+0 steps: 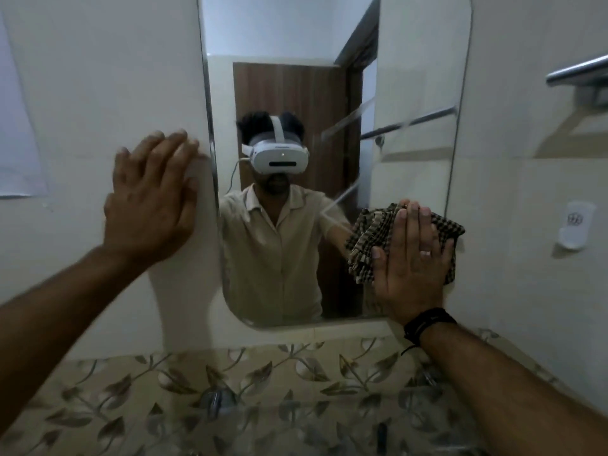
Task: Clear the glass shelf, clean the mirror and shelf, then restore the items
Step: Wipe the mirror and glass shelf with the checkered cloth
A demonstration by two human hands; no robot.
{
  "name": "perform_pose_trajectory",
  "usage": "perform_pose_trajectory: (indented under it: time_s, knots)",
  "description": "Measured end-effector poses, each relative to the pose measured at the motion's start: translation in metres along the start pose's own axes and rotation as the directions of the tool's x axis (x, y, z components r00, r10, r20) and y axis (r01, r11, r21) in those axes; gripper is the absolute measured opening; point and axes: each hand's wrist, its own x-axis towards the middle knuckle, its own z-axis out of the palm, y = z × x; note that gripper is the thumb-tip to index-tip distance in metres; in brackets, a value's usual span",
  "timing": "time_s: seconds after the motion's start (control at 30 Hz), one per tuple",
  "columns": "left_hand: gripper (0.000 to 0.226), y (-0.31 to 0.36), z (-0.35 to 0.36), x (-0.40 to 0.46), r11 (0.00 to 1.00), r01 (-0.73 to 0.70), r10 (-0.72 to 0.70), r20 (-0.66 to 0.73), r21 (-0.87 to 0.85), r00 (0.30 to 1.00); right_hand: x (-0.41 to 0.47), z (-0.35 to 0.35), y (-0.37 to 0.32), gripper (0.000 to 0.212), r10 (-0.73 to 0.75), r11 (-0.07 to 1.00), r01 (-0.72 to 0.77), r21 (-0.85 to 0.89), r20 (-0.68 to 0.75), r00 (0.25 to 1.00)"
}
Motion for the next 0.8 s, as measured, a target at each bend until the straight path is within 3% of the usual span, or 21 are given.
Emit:
perform_pose_trajectory:
  time_s: [0.17, 0.27, 0.5, 0.8]
  knots:
    - [0.058, -0.016, 0.001, 0.068, 0.996, 0.014, -0.017, 0.026, 0.087, 1.000, 0.046, -0.008, 0.004, 0.068, -0.023, 1.000, 0.023, 0.008, -0.040, 0.999]
    - [0.059, -0.012, 0.012, 0.073, 0.995, 0.044, -0.042, -0.027, 0.090, 0.999, 0.083, -0.012, 0.007, 0.067, -0.024, 1.000, 0.025, 0.005, -0.079, 0.997]
    - [0.060, -0.008, 0.014, 0.074, 0.996, 0.060, -0.055, -0.065, 0.067, 0.996, 0.189, -0.032, -0.007, 0.067, 0.097, 0.995, -0.095, 0.020, -0.143, 0.985]
    - [0.063, 0.000, 0.007, 0.074, 0.997, 0.060, -0.058, -0.044, 0.046, 0.997, 0.291, -0.070, -0.009, 0.066, 0.066, 0.988, -0.056, 0.145, -0.066, 0.996]
